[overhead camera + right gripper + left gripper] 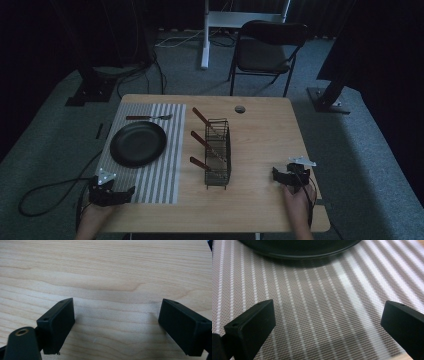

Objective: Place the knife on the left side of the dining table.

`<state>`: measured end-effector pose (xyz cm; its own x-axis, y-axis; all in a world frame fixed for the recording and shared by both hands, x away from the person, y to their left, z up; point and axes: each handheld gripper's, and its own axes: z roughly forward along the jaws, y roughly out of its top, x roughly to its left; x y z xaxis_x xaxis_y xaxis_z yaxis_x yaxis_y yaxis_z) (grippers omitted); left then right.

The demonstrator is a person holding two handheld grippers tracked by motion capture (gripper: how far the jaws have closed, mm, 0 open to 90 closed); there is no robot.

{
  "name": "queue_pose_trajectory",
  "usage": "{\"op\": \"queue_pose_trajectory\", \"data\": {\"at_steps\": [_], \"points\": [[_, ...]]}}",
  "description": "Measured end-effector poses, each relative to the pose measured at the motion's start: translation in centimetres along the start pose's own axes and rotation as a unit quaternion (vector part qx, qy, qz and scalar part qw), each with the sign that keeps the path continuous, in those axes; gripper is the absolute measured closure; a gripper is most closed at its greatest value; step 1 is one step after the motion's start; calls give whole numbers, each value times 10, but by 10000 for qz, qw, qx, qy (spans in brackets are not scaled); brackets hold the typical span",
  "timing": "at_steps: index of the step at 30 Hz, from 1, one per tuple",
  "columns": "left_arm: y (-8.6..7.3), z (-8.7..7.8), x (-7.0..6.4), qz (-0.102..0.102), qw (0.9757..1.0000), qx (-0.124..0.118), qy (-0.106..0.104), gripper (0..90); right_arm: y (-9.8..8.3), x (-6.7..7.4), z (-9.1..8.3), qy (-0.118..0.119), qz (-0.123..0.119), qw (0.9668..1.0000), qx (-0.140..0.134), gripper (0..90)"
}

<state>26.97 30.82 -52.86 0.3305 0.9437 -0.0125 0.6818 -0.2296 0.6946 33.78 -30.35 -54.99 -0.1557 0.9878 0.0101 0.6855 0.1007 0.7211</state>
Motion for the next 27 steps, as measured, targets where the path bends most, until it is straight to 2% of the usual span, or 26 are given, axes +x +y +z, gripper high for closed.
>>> {"op": "queue_pose_trajectory", "data": {"at_steps": [9,11,12,14,19,27], "points": [[13,4,-9,168,9995,-42,-267,5,0,0,0,-3,2,10000,-1,127],[13,4,-9,168,9995,-42,-267,5,0,0,0,-3,3,10000,-1,127],[17,7,-12,198,9991,-10,-370,5,0,0,0,-3,2,10000,-1,127],[20,8,-13,186,9990,-21,-417,5,0,0,0,-3,3,10000,-1,127],[28,7,-16,228,9987,-96,-456,5,0,0,0,-3,3,10000,-1,127],[45,1,-27,418,9971,-237,-587,5,0,0,0,-3,4,10000,-1,127]]}}
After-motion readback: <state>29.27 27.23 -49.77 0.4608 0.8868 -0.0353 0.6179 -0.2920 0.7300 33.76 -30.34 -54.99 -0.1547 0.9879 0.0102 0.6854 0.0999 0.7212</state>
